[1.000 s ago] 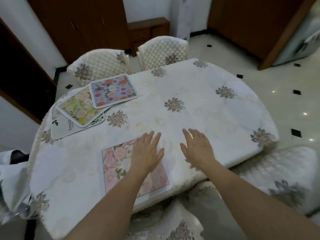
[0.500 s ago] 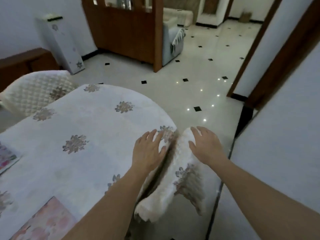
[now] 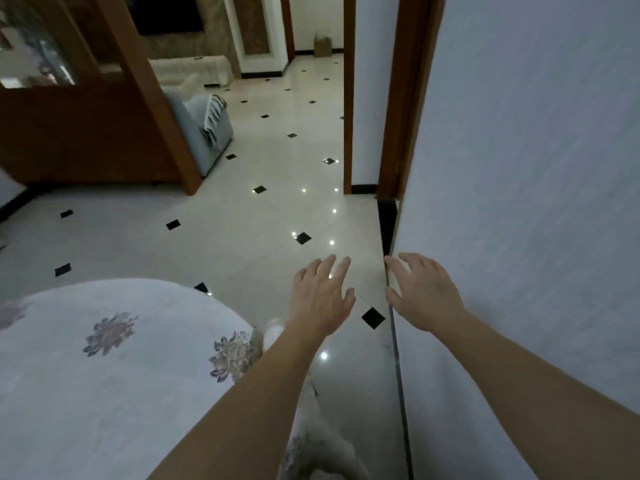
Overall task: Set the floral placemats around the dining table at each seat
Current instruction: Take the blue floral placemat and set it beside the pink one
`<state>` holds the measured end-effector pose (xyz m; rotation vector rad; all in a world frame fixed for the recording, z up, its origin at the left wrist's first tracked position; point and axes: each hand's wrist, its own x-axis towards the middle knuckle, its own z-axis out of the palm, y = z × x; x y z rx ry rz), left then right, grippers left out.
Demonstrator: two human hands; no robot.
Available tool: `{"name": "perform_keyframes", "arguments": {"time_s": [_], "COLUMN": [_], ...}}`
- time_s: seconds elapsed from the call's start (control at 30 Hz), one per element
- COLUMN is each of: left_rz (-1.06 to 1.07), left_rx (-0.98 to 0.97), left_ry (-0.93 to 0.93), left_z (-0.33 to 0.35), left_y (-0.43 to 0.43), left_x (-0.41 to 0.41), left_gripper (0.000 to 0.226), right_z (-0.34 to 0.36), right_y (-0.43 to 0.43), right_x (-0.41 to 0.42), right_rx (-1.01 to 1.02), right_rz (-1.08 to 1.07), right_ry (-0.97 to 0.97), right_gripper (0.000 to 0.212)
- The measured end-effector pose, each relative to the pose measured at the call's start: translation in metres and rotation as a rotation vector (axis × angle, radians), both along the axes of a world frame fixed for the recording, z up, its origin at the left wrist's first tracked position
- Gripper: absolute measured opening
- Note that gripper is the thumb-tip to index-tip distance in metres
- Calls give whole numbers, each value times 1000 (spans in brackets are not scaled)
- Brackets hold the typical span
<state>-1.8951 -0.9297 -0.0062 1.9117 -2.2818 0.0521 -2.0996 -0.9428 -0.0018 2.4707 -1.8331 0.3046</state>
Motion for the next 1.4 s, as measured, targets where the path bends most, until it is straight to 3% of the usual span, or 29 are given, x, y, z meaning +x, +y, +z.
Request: {"name": "perform_keyframes", "arguments": {"time_s": [0.33,0.83,1.4], "left_rz": [-79,-51,70], "left_rx": [41,83,119], "left_ry": [-91,-104,-87], "left_z": [-7,-50,-45], "left_y": [-104,-364,-544], "left_x": [-10,37,68], "left_gripper": [61,61,60], "right_z": [-17,-61,-61], "right_y": [-59,-319,-542], "right_x": [-9,31,65], "right_rx": [70,137,196], "right_rz": [-29,15,78], "right_ry": [-6,55,16], "right_gripper": [56,54,57]}}
